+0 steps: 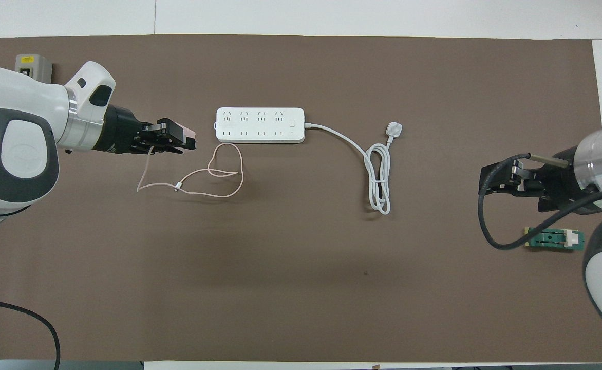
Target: Plug charger into power strip
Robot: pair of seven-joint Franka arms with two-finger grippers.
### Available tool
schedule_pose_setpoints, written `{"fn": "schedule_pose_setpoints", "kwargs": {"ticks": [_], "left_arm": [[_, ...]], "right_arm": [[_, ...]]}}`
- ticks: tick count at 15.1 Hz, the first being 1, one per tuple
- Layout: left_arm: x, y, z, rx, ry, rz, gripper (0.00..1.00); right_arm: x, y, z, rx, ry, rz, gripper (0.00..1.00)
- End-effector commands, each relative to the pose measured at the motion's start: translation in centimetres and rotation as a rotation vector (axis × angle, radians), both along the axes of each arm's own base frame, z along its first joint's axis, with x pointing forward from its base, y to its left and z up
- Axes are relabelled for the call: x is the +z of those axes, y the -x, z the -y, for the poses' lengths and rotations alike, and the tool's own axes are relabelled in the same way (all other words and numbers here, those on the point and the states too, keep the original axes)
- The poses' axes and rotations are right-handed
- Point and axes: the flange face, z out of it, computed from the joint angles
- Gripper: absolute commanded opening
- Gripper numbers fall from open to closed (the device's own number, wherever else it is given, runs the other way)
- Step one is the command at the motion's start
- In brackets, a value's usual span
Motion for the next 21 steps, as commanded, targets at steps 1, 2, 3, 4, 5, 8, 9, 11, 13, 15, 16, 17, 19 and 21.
{"fn": "schedule_pose_setpoints", "kwargs": {"ticks": [1,2,3,4,5,8,9,11,13,15,16,17,19,21], "left_arm": [[2.0,-0.6,-0.6,0.015,-0.090,-0.002,0.00],[2.4,-0.5,-0.8,0.013,-0.107,0.006,0.00],[3.1,-0.4,-1.4,0.012,-0.132,0.026,0.00],[3.5,-0.3,-1.6,0.004,-0.162,0.038,0.00],[3.5,-0.2,-1.4,0.013,-0.199,0.034,0.00],[4.1,-0.2,-1.3,0.122,-0.272,-0.009,0.00],[4.4,-0.1,-1.2,0.143,-0.286,-0.012,0.00],[5.0,0.1,-1.1,0.168,-0.291,-0.012,0.00],[5.0,0.1,-0.6,0.180,-0.296,-0.014,0.00],[5.8,0.2,-1.1,0.209,-0.290,-0.008,0.00],[5.9,0.2,-1.2,0.220,-0.291,-0.009,0.00],[5.9,0.1,-1.4,0.245,-0.290,-0.016,0.00],[6.0,-0.2,-1.6,0.317,-0.286,-0.023,0.00],[6.0,-0.3,-1.1,0.373,-0.311,-0.022,0.00]], "right_arm": [[0.2,0.3,0.6,0.030,0.023,-0.012,1.00],[0.1,0.3,0.8,0.042,0.040,-0.015,1.00],[-0.1,0.1,1.5,0.046,0.045,-0.024,1.00],[-0.4,-0.3,2.1,0.061,0.046,-0.029,1.00],[-0.7,-1.0,2.0,0.081,0.048,-0.034,1.00],[-1.1,-2.7,2.0,0.080,0.050,-0.051,1.00],[-0.8,-3.2,2.1,0.080,0.050,-0.045,1.00],[-0.9,-3.8,2.6,0.070,0.047,-0.048,1.00],[-0.6,-3.9,2.8,0.065,0.046,-0.039,1.00],[-0.5,-4.3,2.9,0.076,0.044,-0.043,1.00],[-0.2,-4.4,3.0,0.073,0.044,-0.040,1.00],[-0.1,-4.3,2.6,0.080,0.047,-0.038,1.00],[-0.1,-4.1,2.9,0.072,0.038,-0.053,1.00],[0.3,-3.8,3.3,0.063,0.037,-0.051,1.00]]}}
